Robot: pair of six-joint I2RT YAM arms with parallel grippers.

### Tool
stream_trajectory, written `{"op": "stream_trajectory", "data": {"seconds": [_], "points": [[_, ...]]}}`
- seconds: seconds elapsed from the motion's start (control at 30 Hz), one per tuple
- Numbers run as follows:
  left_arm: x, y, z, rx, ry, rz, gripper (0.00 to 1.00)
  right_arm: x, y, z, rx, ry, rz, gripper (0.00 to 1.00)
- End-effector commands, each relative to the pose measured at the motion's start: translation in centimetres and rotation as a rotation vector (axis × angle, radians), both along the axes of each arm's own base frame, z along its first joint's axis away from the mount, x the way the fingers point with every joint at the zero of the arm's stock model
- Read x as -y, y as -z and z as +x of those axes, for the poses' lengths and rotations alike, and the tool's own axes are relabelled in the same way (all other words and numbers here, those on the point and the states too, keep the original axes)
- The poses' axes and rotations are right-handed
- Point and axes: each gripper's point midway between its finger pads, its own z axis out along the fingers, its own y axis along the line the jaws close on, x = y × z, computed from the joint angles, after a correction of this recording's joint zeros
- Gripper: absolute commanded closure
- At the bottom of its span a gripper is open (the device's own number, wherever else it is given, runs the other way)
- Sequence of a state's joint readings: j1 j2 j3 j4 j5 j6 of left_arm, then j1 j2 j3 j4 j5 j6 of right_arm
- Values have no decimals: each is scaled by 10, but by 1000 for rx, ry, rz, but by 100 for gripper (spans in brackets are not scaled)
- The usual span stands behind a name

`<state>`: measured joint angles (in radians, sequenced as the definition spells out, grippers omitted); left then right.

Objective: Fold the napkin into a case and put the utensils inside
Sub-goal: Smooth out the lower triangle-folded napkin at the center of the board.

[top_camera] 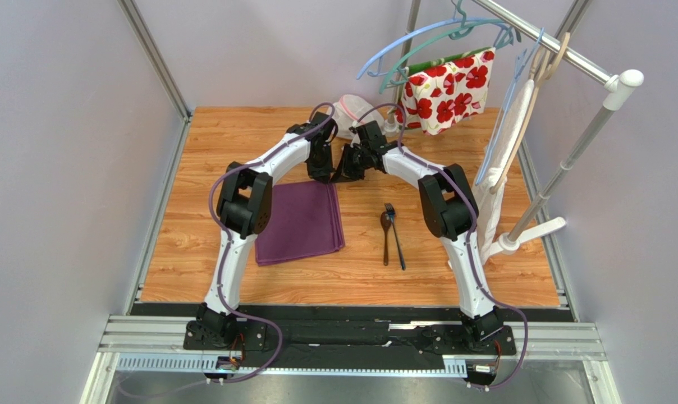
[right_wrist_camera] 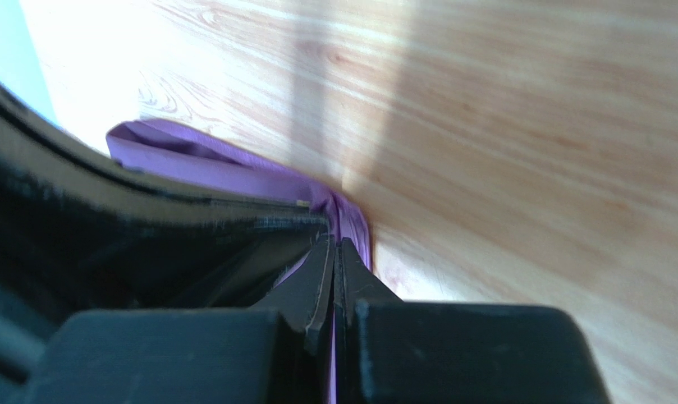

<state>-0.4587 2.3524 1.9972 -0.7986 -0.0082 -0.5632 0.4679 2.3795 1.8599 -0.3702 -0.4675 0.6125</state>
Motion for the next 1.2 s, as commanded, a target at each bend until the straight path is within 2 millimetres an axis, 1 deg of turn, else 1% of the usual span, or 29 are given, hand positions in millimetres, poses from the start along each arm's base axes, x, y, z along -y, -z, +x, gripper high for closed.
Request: {"op": "stream_trajectory", "data": {"seconds": [0.0,0.17,0.2,0.3,0.4,0.47,0.63,0.67,0.73,0.8,0.87,0.97,1.0,1.1,1.17], "points": [[4,-38,1,66,-4,-33,96,-12,-6,15,38,-1,49,100],[6,-45,1,77,-4,-46,96,-14,10,12,13,-6,38,100],[6,-47,1,79,-5,-49,96,-14,16,11,3,-5,30,100],[10,-51,-1,74,0,-72,97,-11,23,8,-8,3,6,100],[14,-55,-2,75,2,-94,97,-10,23,7,-10,4,1,100],[18,-54,0,76,7,-105,97,-9,21,7,-10,7,0,100],[19,-41,2,57,-8,-98,98,-9,4,8,-1,15,16,100],[18,-37,4,53,-12,-90,98,-9,-4,9,6,19,22,100],[15,-31,4,43,-20,-72,98,-4,-11,11,4,35,24,100],[15,-27,3,36,-19,-72,98,1,-23,13,19,43,29,100],[16,-26,4,39,-18,-77,98,3,-34,14,25,48,31,100],[15,-25,7,45,-27,-72,98,11,-42,14,25,57,16,100],[15,-25,7,44,-25,-73,98,10,-51,12,36,53,16,99],[16,-26,9,49,-26,-76,98,17,-62,6,56,53,-8,98],[18,-30,12,60,-25,-83,97,20,-64,1,55,47,-17,98]]}}
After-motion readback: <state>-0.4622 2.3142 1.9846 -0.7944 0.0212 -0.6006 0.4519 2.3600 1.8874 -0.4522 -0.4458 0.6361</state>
